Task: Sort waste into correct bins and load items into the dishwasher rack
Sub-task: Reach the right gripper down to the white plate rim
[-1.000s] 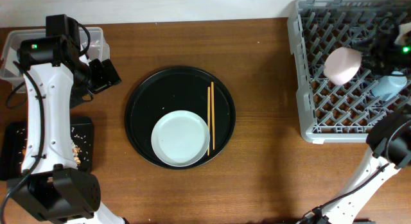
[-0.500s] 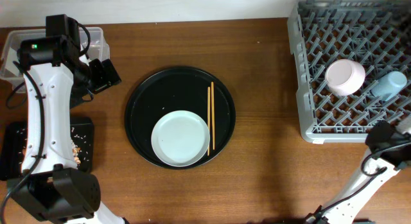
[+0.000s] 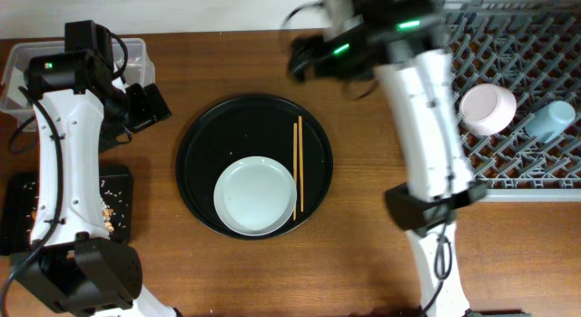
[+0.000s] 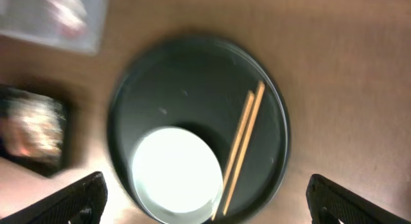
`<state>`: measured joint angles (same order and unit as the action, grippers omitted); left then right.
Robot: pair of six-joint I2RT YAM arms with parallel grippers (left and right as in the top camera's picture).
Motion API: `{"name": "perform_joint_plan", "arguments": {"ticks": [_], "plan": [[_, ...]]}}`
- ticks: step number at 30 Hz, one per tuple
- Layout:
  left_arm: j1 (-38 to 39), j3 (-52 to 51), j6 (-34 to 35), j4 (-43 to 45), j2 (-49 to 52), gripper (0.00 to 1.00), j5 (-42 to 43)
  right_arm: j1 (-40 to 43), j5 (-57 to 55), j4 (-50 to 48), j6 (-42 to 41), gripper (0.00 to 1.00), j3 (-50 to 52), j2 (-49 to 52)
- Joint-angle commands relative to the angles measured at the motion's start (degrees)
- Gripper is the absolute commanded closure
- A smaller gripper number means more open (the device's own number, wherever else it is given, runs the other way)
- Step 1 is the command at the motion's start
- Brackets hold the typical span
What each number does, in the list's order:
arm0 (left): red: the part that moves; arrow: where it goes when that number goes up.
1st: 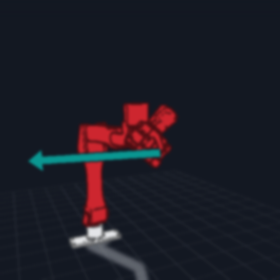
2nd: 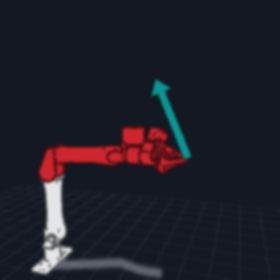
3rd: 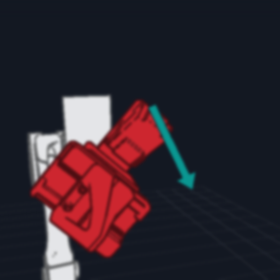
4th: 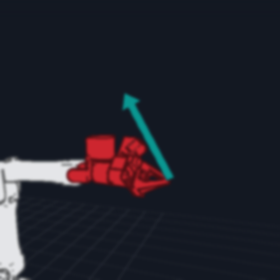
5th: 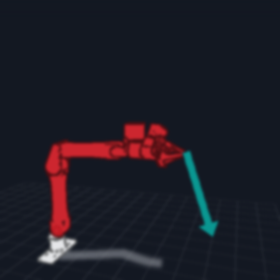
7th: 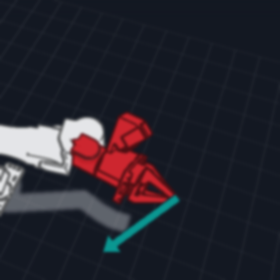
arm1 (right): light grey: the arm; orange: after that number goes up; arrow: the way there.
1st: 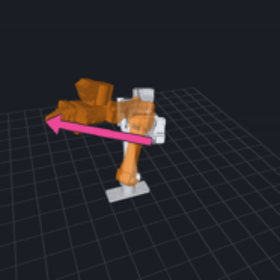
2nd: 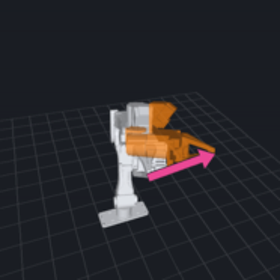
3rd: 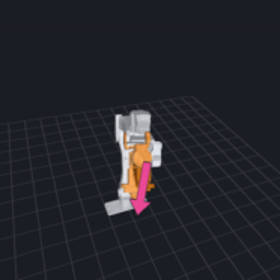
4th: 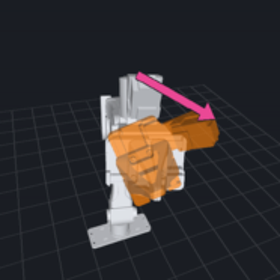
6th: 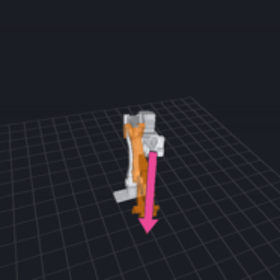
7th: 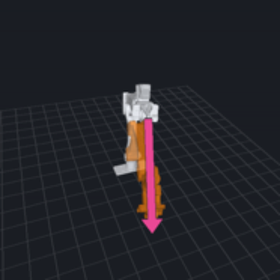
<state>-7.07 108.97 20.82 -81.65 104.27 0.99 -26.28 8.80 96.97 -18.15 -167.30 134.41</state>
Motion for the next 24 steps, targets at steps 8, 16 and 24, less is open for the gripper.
{"name": "perform_joint_plan", "arguments": {"ticks": [8,16,24], "plan": [[0.2,-0.1,0.6,0.0,-0.1,0.01,-0.6,-9.4,-5.7,-5.4,0.7,0.02,31.7,-1.2],[0.2,-0.1,0.6,0.0,-0.1,0.01,-0.6,-10.2,-0.2,-16.5,5.3,0.02,46.0,-1.2],[0.2,-0.1,0.6,0.0,-0.1,0.01,-0.6,-11.3,-0.4,-30.5,12.0,0.3,52.4,-0.9]]}}
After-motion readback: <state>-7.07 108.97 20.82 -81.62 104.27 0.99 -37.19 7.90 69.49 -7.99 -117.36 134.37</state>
